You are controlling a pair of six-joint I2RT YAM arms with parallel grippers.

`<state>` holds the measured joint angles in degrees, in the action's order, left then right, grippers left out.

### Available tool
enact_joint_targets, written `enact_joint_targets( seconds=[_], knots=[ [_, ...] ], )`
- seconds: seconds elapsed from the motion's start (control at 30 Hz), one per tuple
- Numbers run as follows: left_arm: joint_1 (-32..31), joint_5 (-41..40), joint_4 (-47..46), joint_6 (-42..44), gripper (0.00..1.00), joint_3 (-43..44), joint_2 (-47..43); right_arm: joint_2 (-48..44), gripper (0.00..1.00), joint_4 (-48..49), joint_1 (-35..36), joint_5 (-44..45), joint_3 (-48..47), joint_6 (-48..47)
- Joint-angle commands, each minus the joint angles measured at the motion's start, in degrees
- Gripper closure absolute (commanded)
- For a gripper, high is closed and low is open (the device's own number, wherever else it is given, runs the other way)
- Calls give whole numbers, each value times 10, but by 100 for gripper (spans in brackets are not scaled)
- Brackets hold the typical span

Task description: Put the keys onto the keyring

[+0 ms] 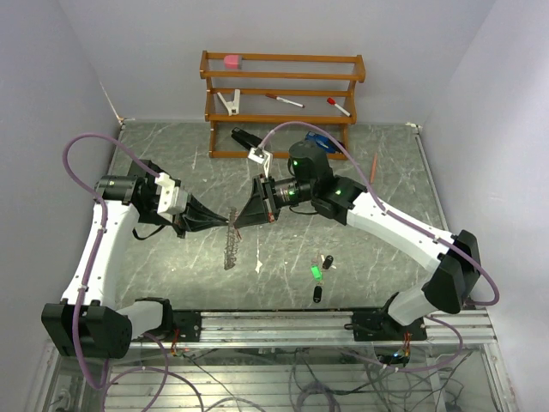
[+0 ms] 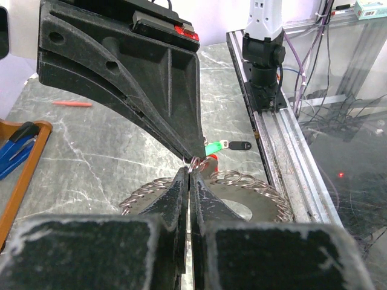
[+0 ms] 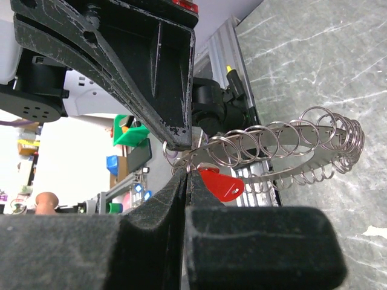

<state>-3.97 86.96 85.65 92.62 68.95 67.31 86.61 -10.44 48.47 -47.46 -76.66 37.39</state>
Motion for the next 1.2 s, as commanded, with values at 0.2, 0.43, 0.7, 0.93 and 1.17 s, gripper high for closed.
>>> enact_joint_targets(
  seconds=[0.2,0.43,0.7,0.93,1.17],
  knots=[
    [-3,39,0,31,93,-2,-7,-16,100,63,0,-39,25,56],
    [-3,34,0,48,93,-12,-7,-18,100,83,-2,-46,22,85],
    [-3,24,0,54,93,-18,-9,-20,100,98,-9,-54,24,106],
    [-3,18,0,60,93,-18,-7,-21,100,100,-13,-58,26,115],
    [-3,9,-1,68,93,-21,-6,-25,100,110,-16,-63,30,131]
  ],
)
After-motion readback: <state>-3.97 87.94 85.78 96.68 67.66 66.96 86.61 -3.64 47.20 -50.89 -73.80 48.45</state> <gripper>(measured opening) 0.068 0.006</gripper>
